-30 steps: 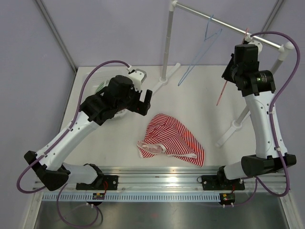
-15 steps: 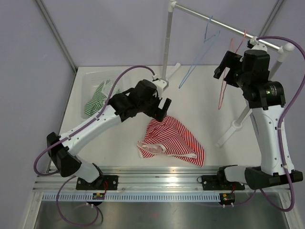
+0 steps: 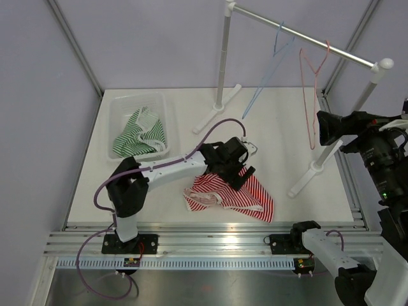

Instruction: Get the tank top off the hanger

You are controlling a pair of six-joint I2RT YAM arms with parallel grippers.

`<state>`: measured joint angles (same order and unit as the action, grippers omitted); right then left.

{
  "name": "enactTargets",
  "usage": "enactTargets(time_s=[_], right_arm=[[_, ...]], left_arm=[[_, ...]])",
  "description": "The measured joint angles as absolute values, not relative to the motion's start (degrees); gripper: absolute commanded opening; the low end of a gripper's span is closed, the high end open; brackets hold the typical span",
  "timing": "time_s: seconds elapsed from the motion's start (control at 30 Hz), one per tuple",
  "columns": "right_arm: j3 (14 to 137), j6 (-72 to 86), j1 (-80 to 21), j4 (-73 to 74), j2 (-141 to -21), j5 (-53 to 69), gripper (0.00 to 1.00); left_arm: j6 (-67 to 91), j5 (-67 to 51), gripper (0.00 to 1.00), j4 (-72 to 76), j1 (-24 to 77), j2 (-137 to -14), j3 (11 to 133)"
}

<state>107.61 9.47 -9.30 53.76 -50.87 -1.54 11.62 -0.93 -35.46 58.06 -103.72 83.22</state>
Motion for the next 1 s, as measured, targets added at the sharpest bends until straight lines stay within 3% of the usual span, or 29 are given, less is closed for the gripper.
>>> enactTargets(time_s=[0.27, 0.37, 0.47, 0.5, 0.57, 0.63, 0.8, 1.0], right_arm=[[105.4, 7.6, -9.3, 53.1, -49.7, 3.5, 0.99], [102.8, 7.5, -9.3, 52.9, -49.7, 5.4, 1.00], [101.4, 7.4, -9.3, 52.7, -49.8, 6.8, 0.99], [101.2, 7.4, -9.3, 52.5, -49.8, 7.1, 0.99], [100.8, 7.5, -9.3, 51.7, -49.8, 7.7, 1.00], [100.1, 7.6, -9.3, 50.7, -49.7, 8.3, 0.99], [99.0, 7.9, -9.3, 49.5, -49.7, 8.7, 1.00], [98.4, 7.9, -9.3, 49.1, -48.7, 8.5, 0.99]], left_arm=[[12.9, -0.1, 0.99, -35.3, 61.9, -108.2, 79.9], [14.3, -0.5, 0.92, -33.6, 62.0, -108.2, 75.5], [15.4, -1.4, 0.77, -32.7, 61.6, -108.2, 72.3], [15.7, -1.6, 0.54, -32.5, 61.5, -108.2, 72.2], [16.9, -2.3, 0.23, -31.3, 61.0, -108.2, 72.1], [17.4, -3.1, 0.00, -30.4, 60.6, -108.2, 71.9], [17.9, -2.5, 0.00, -30.3, 59.5, -106.5, 71.4], [18.9, 4.1, 0.00, -33.9, 54.4, -93.4, 71.2]])
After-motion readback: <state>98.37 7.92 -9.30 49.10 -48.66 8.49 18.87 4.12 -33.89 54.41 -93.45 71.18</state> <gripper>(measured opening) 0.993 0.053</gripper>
